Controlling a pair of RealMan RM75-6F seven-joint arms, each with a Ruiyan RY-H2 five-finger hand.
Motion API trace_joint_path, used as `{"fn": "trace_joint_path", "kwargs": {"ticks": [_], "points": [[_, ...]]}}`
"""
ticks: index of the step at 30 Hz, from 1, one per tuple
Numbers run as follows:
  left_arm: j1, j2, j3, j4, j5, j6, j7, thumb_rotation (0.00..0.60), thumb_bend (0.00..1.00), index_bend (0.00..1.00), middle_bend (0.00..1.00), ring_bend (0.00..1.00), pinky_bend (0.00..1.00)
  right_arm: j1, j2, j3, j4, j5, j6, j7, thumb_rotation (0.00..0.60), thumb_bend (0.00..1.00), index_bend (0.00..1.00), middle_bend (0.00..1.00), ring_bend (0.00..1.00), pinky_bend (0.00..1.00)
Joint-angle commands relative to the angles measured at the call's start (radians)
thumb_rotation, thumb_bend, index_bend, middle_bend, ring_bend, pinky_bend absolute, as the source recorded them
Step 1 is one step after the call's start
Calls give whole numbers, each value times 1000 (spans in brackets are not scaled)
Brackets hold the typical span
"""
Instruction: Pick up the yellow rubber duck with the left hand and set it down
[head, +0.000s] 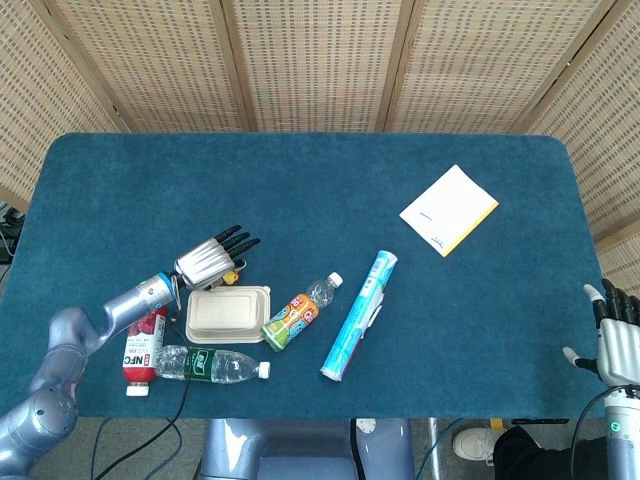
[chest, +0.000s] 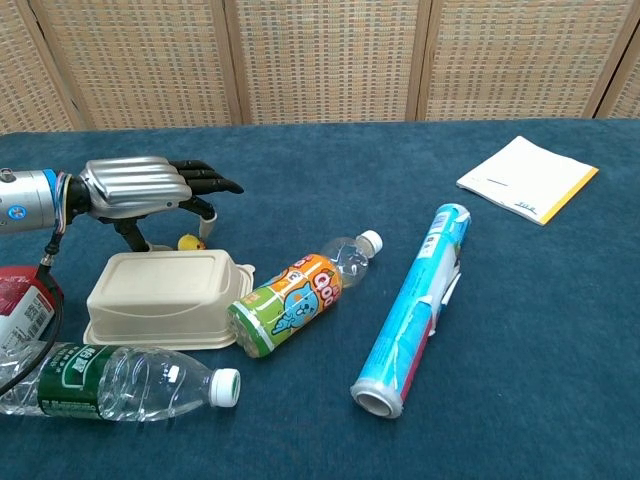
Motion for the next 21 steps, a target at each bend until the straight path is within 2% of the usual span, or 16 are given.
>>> {"fn": "trace_joint_path", "kwargs": {"ticks": [1,4,10,14,17,21], "points": [[1,-1,0,2,-2,-3,0,600,327,321,0,0,0,0,0,0,0,0,0,-1,600,0,105,0,0,0],[3,-3,-1,5,-5,-4,4,600,328,262,0,0,0,1,-1,0,-1,0,0,-2,600,0,105,0,0,0],[8,0,-10,6,-18,0,3,600,328,250,0,0,0,1,-1,-2,-2,-3,0,-4,600,0,105,0,0,0],[14,13,-34,1,-44,24,-13,600,326,226,0,0,0,1,-1,-5,-5,-9,1,-3,600,0,105,0,0,0],[20,34,-77,-12,-87,61,-45,600,325,198,0,0,0,2,1,-6,-6,-12,0,0,600,0,105,0,0,0],[36,75,-161,-52,-171,111,-84,600,310,129,0,0,0,3,2,-9,-7,-19,-3,8,600,0,105,0,0,0]]}}
